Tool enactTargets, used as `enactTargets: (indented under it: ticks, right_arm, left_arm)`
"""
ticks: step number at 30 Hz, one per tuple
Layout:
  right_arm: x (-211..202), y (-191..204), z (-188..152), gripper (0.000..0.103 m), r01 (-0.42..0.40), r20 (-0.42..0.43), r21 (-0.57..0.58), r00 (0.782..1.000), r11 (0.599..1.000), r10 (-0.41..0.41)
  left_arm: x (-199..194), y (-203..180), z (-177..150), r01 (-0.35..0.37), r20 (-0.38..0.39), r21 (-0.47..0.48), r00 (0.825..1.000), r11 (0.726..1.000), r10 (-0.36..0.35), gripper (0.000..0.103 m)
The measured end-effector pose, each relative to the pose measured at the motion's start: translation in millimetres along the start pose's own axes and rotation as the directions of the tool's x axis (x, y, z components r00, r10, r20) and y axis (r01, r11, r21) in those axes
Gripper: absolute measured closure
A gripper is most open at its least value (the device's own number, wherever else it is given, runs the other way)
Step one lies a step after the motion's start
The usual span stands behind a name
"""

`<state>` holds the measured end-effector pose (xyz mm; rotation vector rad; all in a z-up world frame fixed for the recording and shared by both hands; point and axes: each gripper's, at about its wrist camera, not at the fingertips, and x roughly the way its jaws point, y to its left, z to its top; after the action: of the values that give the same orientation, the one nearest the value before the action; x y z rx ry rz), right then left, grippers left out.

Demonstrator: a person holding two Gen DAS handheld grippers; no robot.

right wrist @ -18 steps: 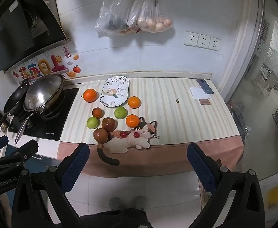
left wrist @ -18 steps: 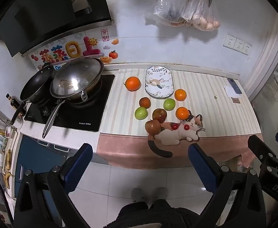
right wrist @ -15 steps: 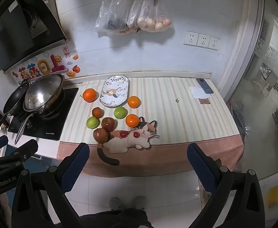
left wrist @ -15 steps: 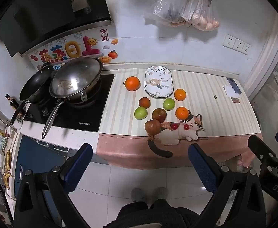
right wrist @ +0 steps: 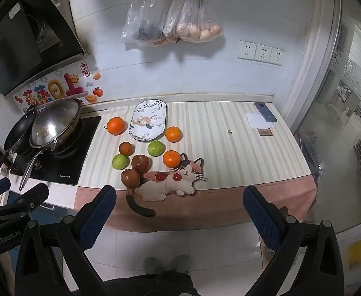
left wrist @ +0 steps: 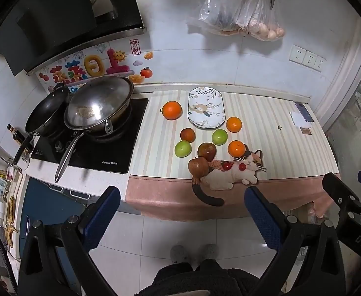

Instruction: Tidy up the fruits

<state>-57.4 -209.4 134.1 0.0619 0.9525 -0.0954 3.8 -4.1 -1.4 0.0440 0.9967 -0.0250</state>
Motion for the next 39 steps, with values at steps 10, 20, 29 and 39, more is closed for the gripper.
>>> enactTargets:
  ticks: [10,20,29,39]
  right_arm:
    - [0,-1,0,0.000,-0.004,-0.002,0.005,1.000,1.000,0.004]
    - [0,0,0,0.000,-0.005,-0.002,0.007,1.000,1.000,0.005]
    - [-1,0,-1,0.000,-0.006,-0.002,0.008,1.000,1.000,0.006]
    - [-1,-1,3,0.000,-0.006,-0.001,0.010,1.000,1.000,0.006]
  left_arm:
    - [-1,-1,3,-0.002,0.005,-0.001,1.000,1.000,0.002,0.000]
    - [-1,-1,3,-0.002,0.005,0.001,1.000,1.000,0.002,0.000]
    - [-2,0,4,-0.001,0.007,0.001,1.000,1.000,0.001,0.000]
    - [-7,-2,13,0.001,0.008,0.005,1.000,1.000,-0.001,0.000]
